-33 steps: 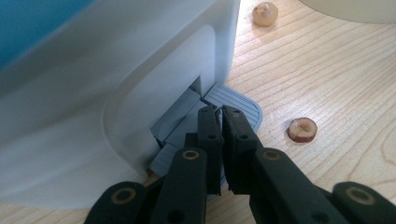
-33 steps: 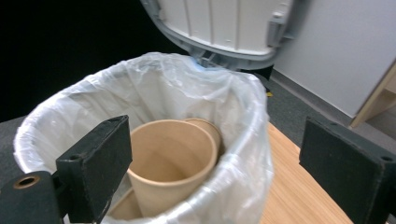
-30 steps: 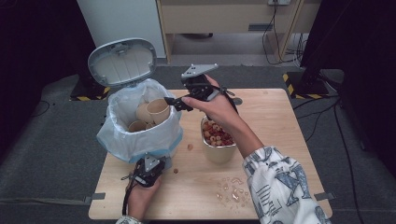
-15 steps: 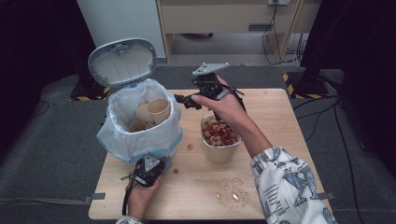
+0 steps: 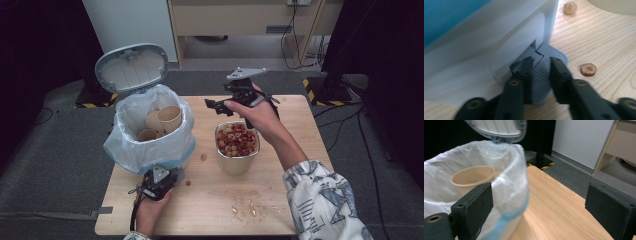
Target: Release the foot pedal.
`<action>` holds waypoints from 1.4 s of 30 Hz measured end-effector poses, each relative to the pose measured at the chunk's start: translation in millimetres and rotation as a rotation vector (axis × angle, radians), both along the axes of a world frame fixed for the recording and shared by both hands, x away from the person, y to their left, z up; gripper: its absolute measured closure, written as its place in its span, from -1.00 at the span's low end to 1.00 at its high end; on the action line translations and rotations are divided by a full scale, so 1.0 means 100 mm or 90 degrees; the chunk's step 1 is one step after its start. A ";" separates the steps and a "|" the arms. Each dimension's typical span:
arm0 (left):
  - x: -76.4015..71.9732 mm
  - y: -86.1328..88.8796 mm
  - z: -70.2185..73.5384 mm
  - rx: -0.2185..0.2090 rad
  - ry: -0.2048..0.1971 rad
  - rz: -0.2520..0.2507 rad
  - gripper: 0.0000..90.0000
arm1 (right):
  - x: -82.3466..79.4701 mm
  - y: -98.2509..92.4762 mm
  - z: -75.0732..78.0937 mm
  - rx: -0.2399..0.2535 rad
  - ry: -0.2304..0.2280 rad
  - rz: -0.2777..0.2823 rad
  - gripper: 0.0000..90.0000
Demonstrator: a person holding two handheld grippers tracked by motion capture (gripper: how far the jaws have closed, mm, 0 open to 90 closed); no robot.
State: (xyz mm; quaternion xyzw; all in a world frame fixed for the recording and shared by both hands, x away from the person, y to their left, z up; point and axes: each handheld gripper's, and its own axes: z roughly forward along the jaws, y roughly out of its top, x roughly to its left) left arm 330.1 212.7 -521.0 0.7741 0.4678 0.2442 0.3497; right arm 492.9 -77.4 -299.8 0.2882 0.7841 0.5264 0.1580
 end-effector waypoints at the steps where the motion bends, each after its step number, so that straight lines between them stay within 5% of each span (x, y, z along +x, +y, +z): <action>1: 0.00 0.00 0.00 0.000 0.000 0.000 0.48 | 0.01 -0.06 -0.01 0.001 0.001 -0.007 -0.82; 11: -0.18 -0.15 0.10 -0.003 -0.027 -0.026 0.21 | -0.01 -0.65 -0.15 -0.009 0.003 -0.068 -0.84; 21: -0.20 -0.08 0.15 -0.033 -0.038 0.000 0.11 | -0.08 -1.06 -0.39 -0.001 0.018 -0.117 -0.85; 42: -0.24 0.19 0.19 -0.068 -0.038 0.002 -0.19 | -0.50 -1.50 -1.00 -0.031 0.039 -0.220 -0.84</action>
